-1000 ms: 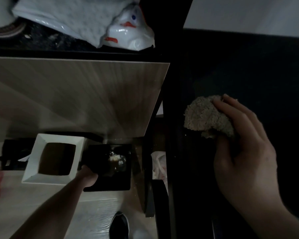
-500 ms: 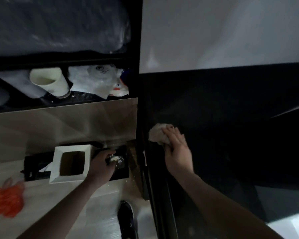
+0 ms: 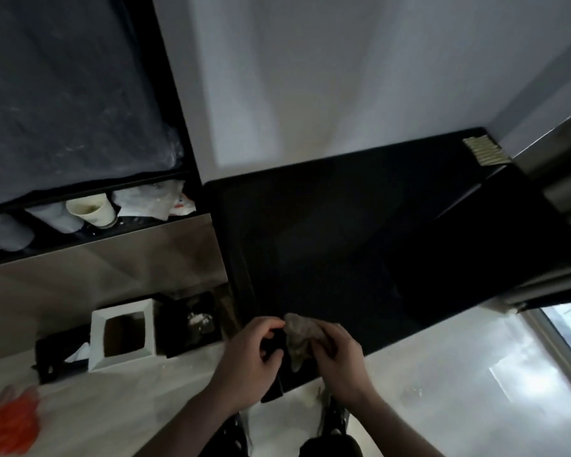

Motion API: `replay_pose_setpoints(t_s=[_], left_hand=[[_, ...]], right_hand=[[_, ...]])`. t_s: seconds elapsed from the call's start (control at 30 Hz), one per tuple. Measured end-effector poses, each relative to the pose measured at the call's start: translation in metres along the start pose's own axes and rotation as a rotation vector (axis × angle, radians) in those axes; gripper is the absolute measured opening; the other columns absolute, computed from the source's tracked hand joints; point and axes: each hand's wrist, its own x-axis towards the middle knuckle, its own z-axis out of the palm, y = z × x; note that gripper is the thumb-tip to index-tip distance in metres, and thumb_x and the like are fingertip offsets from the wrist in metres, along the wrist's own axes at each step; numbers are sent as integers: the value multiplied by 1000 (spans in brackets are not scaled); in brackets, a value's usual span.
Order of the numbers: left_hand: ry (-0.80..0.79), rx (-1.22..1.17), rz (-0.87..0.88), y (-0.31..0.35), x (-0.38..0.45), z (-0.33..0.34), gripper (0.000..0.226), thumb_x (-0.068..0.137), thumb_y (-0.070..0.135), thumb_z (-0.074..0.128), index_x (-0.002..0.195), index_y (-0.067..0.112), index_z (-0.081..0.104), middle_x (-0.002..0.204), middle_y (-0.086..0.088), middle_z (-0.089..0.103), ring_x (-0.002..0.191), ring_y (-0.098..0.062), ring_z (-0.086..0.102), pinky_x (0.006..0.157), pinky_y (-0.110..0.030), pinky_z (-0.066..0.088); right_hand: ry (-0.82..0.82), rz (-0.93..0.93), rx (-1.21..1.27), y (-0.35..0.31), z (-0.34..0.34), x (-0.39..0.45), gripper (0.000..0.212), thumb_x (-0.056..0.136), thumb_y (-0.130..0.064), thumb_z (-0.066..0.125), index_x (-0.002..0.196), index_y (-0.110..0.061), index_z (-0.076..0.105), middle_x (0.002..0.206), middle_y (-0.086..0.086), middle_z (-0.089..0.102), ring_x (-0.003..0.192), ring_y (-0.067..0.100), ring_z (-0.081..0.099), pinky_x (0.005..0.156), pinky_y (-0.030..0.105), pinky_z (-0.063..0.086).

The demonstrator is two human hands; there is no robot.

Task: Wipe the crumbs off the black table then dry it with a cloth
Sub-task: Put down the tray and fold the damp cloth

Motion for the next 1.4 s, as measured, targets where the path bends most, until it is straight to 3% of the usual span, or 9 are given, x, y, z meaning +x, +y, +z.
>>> replay_pose_setpoints(t_s=[0.17, 0.3, 0.5, 0.63, 0.87, 1.0, 1.13, 1.23, 1.4], left_hand=[[1, 24, -27, 54, 8, 26, 64, 90, 30, 75, 144, 45, 44, 137, 31, 47, 119, 9, 55, 88, -18, 57], [46, -42, -68, 89, 25, 51, 66, 84, 31, 81, 143, 40, 51, 140, 24, 55, 117, 3, 62, 92, -21, 59], [108, -46, -94, 151, 35, 106, 47, 85, 33, 80, 128, 44, 64, 118, 24, 69, 112, 14, 62, 86, -6, 51], [201, -12, -84, 175, 33, 132, 17, 90, 17, 76, 96, 33, 75, 94, 22, 75, 94, 4, 70, 78, -9, 52], [240, -36, -83, 180, 27, 135, 11, 94, 20, 72, 88, 29, 74, 87, 12, 76, 88, -6, 72, 78, -22, 57], [145, -53, -35, 175, 33, 131, 11, 95, 19, 71, 94, 30, 75, 93, 13, 78, 94, -4, 74, 86, -25, 59], [75, -62, 9, 187, 46, 136, 25, 97, 15, 65, 109, 35, 74, 106, 20, 76, 104, 4, 70, 92, -19, 56], [15, -70, 40, 206, 53, 142, 25, 96, 21, 66, 115, 36, 73, 111, 22, 74, 108, 8, 67, 92, -16, 55], [33, 46, 118, 228, 79, 153, 21, 91, 34, 75, 111, 36, 72, 106, 20, 72, 102, 7, 68, 90, -22, 59]], right_hand=[[-25, -13, 176, 7, -64, -10, 34, 98, -6, 66, 115, -35, 73, 105, -15, 78, 101, 5, 74, 89, 36, 62], [-81, -78, 157, 30, -116, -1, 31, 99, -9, 67, 114, -36, 71, 103, -17, 77, 99, 3, 74, 88, 32, 62], [-260, -190, 98, 55, -190, 18, 25, 101, -14, 63, 116, -35, 64, 100, -14, 76, 93, 6, 75, 83, 35, 63], [-301, -236, 54, 60, -221, 32, 18, 101, -22, 64, 111, -37, 64, 98, -8, 74, 88, 11, 74, 78, 36, 63], [-350, -236, -5, 56, -236, 33, 21, 99, -22, 67, 111, -40, 68, 101, -20, 71, 90, 2, 71, 76, 20, 57], [-298, -189, 0, 56, -240, 25, 21, 99, -21, 66, 109, -39, 68, 94, -15, 74, 74, 1, 69, 66, 17, 51], [-211, -154, -8, 60, -257, 22, 21, 99, -22, 67, 110, -40, 68, 96, -18, 74, 84, 6, 73, 68, 22, 58], [-177, -138, -21, 61, -271, 22, 20, 100, -22, 67, 110, -39, 68, 92, -20, 74, 74, 4, 72, 59, 17, 52], [-138, -192, -38, 61, -298, 37, 19, 99, -24, 69, 111, -38, 69, 95, -25, 72, 84, -1, 73, 71, 18, 58]])
